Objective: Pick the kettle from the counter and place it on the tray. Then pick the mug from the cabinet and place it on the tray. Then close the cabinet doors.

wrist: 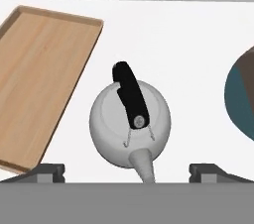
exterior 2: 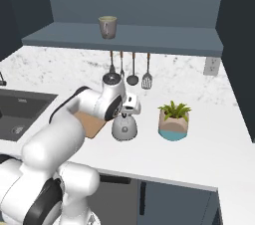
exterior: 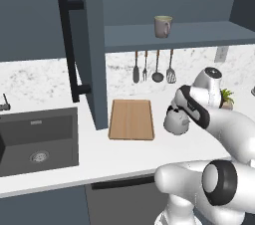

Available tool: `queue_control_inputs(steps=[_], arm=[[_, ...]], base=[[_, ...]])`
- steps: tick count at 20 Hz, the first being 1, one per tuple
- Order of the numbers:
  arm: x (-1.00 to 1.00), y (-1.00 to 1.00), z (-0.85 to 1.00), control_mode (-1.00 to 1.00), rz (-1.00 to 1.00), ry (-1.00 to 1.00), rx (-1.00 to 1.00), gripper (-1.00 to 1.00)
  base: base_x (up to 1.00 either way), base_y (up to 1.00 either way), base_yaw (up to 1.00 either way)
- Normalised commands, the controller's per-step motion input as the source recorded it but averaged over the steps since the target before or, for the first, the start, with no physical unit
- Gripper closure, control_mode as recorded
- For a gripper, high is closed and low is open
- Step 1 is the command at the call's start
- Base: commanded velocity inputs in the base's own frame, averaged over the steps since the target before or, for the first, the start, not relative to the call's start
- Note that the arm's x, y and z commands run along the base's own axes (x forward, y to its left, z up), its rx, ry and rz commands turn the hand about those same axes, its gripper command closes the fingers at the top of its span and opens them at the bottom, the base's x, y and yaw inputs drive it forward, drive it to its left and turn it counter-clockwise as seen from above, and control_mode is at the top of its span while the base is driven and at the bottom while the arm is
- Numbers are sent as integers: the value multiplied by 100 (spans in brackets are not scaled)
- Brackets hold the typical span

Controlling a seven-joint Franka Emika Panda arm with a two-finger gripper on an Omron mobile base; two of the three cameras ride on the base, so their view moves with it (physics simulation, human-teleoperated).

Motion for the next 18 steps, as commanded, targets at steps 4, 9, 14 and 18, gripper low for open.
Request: queue_control_inputs(steps=[4, 9, 14, 18], arm=[[36, 0, -24, -100, 5, 3, 0, -100], [15, -3, -10, -100, 3, 4, 0, -100], [24, -1, -5, -100, 3, 11, 0, -100], [32, 0, -9, -100, 2, 13, 0, -100]], base=[[0, 0, 0], [0, 0, 0], [0, 0, 0], [0, 0, 0]])
